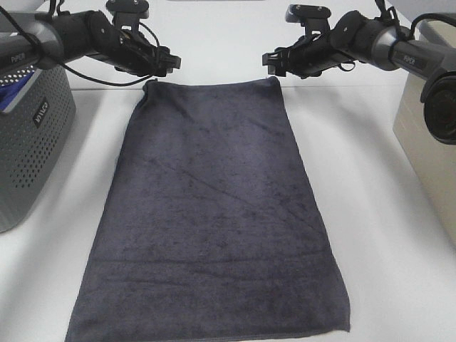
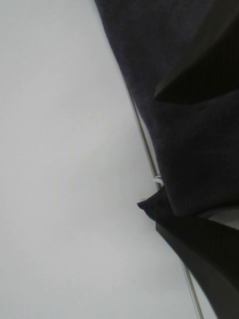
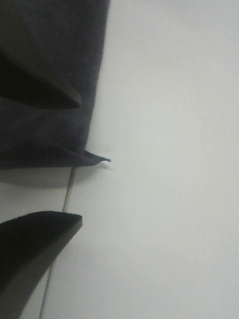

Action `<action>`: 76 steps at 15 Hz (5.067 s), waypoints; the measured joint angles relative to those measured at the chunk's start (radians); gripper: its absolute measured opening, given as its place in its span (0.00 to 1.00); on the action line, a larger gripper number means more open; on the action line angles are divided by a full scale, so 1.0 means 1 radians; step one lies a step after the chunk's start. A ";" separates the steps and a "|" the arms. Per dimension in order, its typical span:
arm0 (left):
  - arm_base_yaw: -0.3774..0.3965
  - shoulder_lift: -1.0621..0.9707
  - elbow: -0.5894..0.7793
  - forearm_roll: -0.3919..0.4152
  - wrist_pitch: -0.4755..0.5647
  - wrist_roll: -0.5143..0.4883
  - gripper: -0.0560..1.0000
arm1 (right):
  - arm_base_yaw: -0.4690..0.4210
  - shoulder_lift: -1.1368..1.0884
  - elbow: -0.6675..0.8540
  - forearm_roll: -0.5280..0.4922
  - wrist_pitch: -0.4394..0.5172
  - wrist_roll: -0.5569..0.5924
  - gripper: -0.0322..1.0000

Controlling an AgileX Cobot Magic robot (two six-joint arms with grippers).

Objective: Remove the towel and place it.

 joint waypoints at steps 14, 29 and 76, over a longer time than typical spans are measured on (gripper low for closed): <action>0.000 0.092 0.000 0.029 -0.215 -0.041 0.63 | 0.027 0.104 -0.008 0.436 -0.240 -0.418 0.50; 0.000 0.116 0.000 0.068 -0.208 -0.041 0.05 | 0.027 0.169 -0.075 0.357 -0.193 -0.446 0.04; 0.000 -0.040 0.000 0.059 0.155 -0.083 0.76 | 0.002 -0.069 -0.110 -0.040 0.394 -0.349 0.76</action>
